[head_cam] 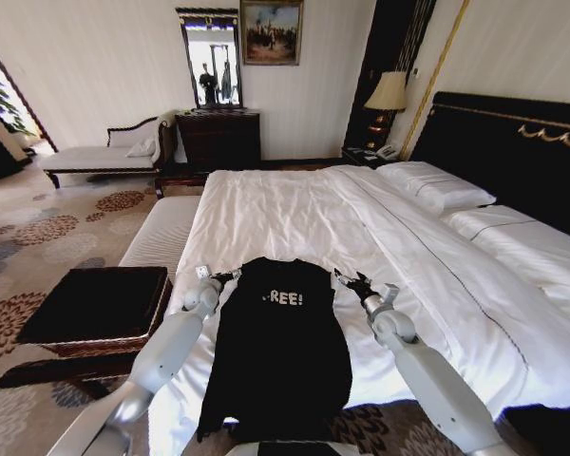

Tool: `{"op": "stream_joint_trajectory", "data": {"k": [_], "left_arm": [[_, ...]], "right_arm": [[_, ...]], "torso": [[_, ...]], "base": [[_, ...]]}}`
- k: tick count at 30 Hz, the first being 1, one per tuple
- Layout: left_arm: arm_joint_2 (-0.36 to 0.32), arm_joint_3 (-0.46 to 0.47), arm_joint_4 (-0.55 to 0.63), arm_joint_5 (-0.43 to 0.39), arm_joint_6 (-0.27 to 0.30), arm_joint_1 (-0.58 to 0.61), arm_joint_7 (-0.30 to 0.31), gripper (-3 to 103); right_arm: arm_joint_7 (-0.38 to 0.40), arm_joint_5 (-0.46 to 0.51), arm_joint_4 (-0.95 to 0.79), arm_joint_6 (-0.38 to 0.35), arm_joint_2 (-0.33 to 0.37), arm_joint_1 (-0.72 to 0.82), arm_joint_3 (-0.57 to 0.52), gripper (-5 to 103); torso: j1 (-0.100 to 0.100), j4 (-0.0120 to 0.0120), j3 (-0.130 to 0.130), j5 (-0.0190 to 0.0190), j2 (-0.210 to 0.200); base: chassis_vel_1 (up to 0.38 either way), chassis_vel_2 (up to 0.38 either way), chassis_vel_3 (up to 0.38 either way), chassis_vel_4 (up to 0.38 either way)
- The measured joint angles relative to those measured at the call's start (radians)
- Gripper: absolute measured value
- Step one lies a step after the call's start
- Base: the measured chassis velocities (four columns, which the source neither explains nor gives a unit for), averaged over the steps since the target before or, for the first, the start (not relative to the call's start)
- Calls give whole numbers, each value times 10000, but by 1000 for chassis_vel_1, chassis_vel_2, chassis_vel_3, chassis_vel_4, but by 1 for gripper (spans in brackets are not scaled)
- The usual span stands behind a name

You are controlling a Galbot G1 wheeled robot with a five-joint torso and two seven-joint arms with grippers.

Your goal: Fold the clothes on the bed and place them into the basket.

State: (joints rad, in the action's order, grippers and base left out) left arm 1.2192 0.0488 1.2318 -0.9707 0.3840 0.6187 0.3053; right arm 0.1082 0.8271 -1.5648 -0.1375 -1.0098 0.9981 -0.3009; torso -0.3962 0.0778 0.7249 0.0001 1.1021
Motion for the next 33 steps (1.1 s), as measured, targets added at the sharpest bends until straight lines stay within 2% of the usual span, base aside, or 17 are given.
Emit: {"op": "stream_joint_trajectory", "data": {"k": [2,8,11,13,16,17,21,23,25,26,30,32,33], "left_arm": [[298,-196,-779,124,10,-444,-114,97],[875,-518,-1928,336,-205,-1312,-554,94],[1290,-646,-2528,617,-274,-1698,-716,81],[1389,-662,-2639,643,-260,-1773,-719,81],[1394,-840,-2606,672,-59,-1724,-497,64],[1394,-840,-2606,672,-59,-1724,-497,64],[1232,-886,-2425,730,84,-1516,-357,43],[1243,-855,-2481,764,77,-1515,-329,43],[1269,-806,-2603,805,20,-1533,-308,32],[1269,-806,-2603,805,20,-1533,-308,32],[1289,-794,-2686,1029,-125,-1602,-315,10],[1258,-800,-2623,1110,-165,-1588,-318,10],[1199,-801,-2502,1162,-184,-1548,-318,5]], "right_arm": [[28,0,-21,0,64,19,-51,100],[62,0,35,0,118,25,-113,100],[108,1,126,4,71,22,-147,100],[132,0,144,4,41,17,-148,100],[212,0,168,0,-46,4,-166,100],[212,0,168,0,-46,4,-166,100],[246,-12,318,-5,-99,-62,-174,100],[247,-13,359,-5,-114,-95,-168,100],[255,15,457,-22,-160,-193,-118,100],[255,15,457,-22,-160,-193,-118,100],[306,489,832,-148,-305,-455,-55,100],[336,657,922,-192,-347,-518,-55,100],[359,776,1021,-221,-393,-573,-56,100]], "torso": [[0,0,0,1,0],[2,2,-2,1,0],[0,3,-1,0,0],[0,4,-1,1,0],[1,1,-1,0,1],[1,1,-1,0,1],[2,-3,-1,-1,1],[2,0,-1,-2,2],[1,1,-1,-1,1],[1,1,-1,-1,1],[2,1,-1,-2,1],[1,1,-1,-4,1],[1,2,-1,-3,1]], "base": [[0,0,0,0],[0,0,0,0],[0,0,0,0],[0,0,0,0],[0,0,0,0],[0,0,0,0],[0,0,0,0],[0,0,0,0],[0,0,0,0],[0,0,0,0],[0,0,0,0],[0,0,0,0],[0,0,0,0]]}}
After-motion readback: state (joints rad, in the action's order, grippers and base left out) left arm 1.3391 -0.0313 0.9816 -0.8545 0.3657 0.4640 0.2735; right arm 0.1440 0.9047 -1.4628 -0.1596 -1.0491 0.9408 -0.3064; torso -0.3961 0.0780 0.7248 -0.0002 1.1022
